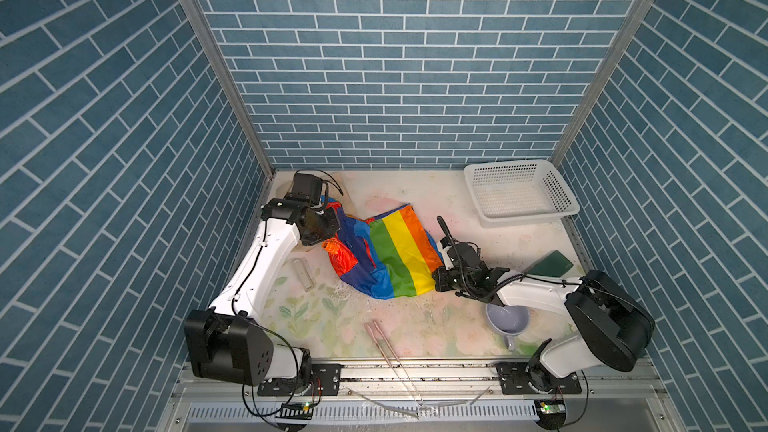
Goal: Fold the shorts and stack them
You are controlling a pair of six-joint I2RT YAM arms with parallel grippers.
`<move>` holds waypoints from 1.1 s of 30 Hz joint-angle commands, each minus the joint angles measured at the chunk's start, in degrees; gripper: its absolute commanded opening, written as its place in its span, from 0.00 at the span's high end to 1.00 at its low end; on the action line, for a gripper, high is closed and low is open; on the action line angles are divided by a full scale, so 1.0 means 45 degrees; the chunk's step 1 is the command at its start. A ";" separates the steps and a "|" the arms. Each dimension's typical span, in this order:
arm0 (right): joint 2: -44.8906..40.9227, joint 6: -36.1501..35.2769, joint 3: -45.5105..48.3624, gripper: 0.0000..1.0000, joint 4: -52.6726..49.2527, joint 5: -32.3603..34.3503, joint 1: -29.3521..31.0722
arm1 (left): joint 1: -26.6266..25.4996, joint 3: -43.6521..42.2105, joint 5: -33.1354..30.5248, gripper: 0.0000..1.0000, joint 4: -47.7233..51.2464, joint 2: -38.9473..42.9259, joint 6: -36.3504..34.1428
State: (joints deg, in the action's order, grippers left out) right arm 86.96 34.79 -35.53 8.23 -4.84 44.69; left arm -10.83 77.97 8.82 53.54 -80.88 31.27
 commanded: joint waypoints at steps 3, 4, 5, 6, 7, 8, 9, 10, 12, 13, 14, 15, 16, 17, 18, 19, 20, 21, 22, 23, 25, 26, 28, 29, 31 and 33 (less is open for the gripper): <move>0.0618 0.0914 0.0130 1.00 -0.0463 0.0353 -0.0160 | -0.1562 0.1230 -0.0302 0.95 0.0257 -0.0886 0.0473; 0.0689 0.0960 0.0160 1.00 -0.0372 0.0353 -0.0162 | -0.1921 0.1353 -0.0348 0.95 0.0180 -0.1157 0.0621; 0.0754 0.0999 0.0189 1.00 -0.0290 0.0361 -0.0164 | -0.2228 0.1476 -0.0363 0.95 0.0056 -0.1464 0.0730; 0.0800 0.1019 0.0186 1.00 -0.0224 0.0355 -0.0154 | -0.2471 0.1578 -0.0355 0.96 -0.0062 -0.1729 0.0831; 0.0858 0.1020 0.0165 1.00 -0.0208 0.0353 -0.0184 | -0.2715 0.1668 -0.0293 0.96 -0.0190 -0.2050 0.0949; 0.0853 0.1039 0.0171 1.00 -0.0191 0.0343 -0.0184 | -0.2902 0.1733 -0.0192 0.95 -0.0339 -0.2389 0.1071; 0.0835 0.1035 0.0180 1.00 -0.0203 0.0372 -0.0189 | -0.3060 0.1800 -0.0175 0.95 -0.0434 -0.2668 0.1220; 0.0777 0.1021 0.0220 1.00 -0.0188 0.0454 -0.0179 | -0.3228 0.1832 -0.0188 0.95 -0.0606 -0.2964 0.1377; 0.0640 0.0966 0.0304 1.00 -0.0178 0.0611 -0.0203 | -0.3485 0.1820 -0.0214 0.94 -0.1047 -0.3468 0.1695; 0.0553 0.0925 0.0323 1.00 -0.0184 0.0625 -0.0198 | -0.3591 0.1801 -0.0149 0.93 -0.1323 -0.3731 0.1908; 0.0421 0.0922 0.0366 1.00 -0.0188 0.0626 -0.0216 | -0.3685 0.1793 -0.0026 0.93 -0.1624 -0.4009 0.2111; 0.0305 0.0950 0.0433 1.00 -0.0173 0.0629 -0.0206 | -0.3785 0.1808 0.0031 0.92 -0.1856 -0.4240 0.2273; 0.0117 0.0942 0.0531 1.00 -0.0115 0.0627 -0.0221 | -0.3868 0.1844 0.0109 0.91 -0.2095 -0.4538 0.2458; -0.0084 0.0927 0.0647 1.00 -0.0034 0.0644 -0.0214 | -0.3960 0.1934 0.0174 0.90 -0.2290 -0.4857 0.2592; -0.0267 0.0942 0.0733 1.00 -0.0025 0.0687 -0.0213 | -0.4032 0.2028 0.0207 0.90 -0.2410 -0.5123 0.2716; -0.0486 0.0925 0.0799 1.00 -0.0060 0.0749 -0.0222 | -0.4120 0.2110 0.0306 0.90 -0.2589 -0.5434 0.2863; -0.0680 0.0875 0.0834 1.00 -0.0144 0.0826 -0.0223 | -0.4192 0.2158 0.0383 0.90 -0.2769 -0.5694 0.3027; -0.0797 0.0840 0.0860 1.00 -0.0252 0.0921 -0.0225 | -0.4243 0.2155 0.0506 0.90 -0.2954 -0.5885 0.3188; -0.0893 0.0760 0.0845 1.00 -0.0375 0.1013 -0.0221 | -0.4306 0.2174 0.0593 0.91 -0.3172 -0.6071 0.3316; -0.0907 0.0680 0.0845 1.00 -0.0431 0.1102 -0.0229 | -0.4401 0.2235 0.0554 0.91 -0.3288 -0.6266 0.3462; -0.0778 0.0601 0.0850 1.00 -0.0403 0.1090 -0.0217 | -0.4519 0.2320 0.0441 0.91 -0.3442 -0.6557 0.3705; -0.0669 0.0610 0.0825 1.00 -0.0356 0.1033 -0.0260 | -0.4550 0.2319 0.0462 0.91 -0.3603 -0.6695 0.3880; -0.0510 0.0714 0.0849 1.00 -0.0110 0.0798 -0.0237 | -0.4612 0.2246 0.0494 0.89 -0.3991 -0.6883 0.4219; -0.0459 0.0793 0.0903 1.00 0.0050 0.0730 -0.0243 | -0.4642 0.2204 0.0503 0.88 -0.4200 -0.7021 0.4368; -0.0333 0.0897 0.0979 1.00 0.0246 0.0666 -0.0241 | -0.4704 0.2204 0.0555 0.88 -0.4456 -0.7242 0.4627; -0.0301 0.0937 0.1038 1.00 0.0312 0.0656 -0.0243 | -0.4766 0.2218 0.0607 0.87 -0.4730 -0.7434 0.4880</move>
State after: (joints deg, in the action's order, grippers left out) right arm 84.62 37.28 -32.05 8.60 -1.83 43.81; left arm -31.64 86.87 11.03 35.70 -113.10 50.46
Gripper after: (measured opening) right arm 0.043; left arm 0.126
